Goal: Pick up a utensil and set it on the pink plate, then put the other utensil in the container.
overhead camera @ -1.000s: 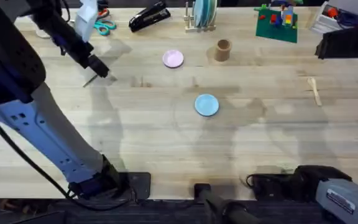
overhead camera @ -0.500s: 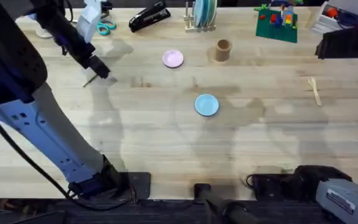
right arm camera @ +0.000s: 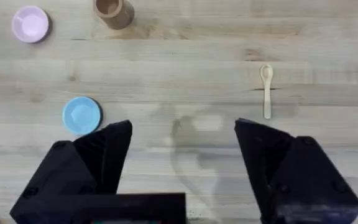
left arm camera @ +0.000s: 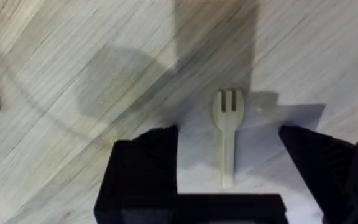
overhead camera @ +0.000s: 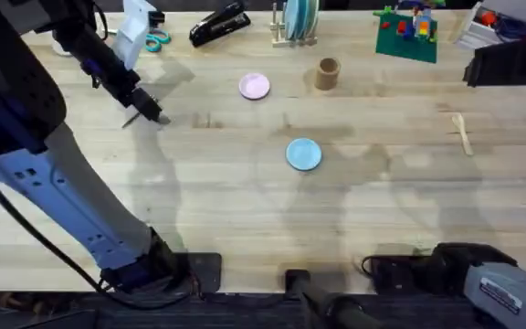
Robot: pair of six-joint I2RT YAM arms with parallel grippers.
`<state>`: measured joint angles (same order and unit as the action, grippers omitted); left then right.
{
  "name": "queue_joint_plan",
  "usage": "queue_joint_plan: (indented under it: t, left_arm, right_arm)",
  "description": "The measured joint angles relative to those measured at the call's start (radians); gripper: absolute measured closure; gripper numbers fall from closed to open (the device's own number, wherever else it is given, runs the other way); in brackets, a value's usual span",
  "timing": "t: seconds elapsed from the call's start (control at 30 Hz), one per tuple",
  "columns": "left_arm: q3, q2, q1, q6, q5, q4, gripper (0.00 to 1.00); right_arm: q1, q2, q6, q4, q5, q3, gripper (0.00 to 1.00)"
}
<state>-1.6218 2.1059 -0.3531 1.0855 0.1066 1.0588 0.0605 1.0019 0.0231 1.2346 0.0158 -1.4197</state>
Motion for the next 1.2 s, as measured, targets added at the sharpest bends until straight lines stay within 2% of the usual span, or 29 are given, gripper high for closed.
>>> queue_joint_plan:
  t: [1.1, 1.17, 1.2]
  left_arm:
    - [0.001, 0.000, 0.007, 0.011, -0.025, 0.012, 0.007]
    - [0.001, 0.000, 0.007, 0.014, -0.030, 0.014, 0.110]
    - [0.001, 0.000, 0.006, 0.014, -0.032, 0.015, 0.127]
  right_arm:
    - [0.000, 0.000, 0.000, 0.000, 0.000, 0.000, 0.007]
    - [0.000, 0.000, 0.000, 0.000, 0.000, 0.000, 0.007]
    - [0.000, 0.000, 0.000, 0.000, 0.000, 0.000, 0.007]
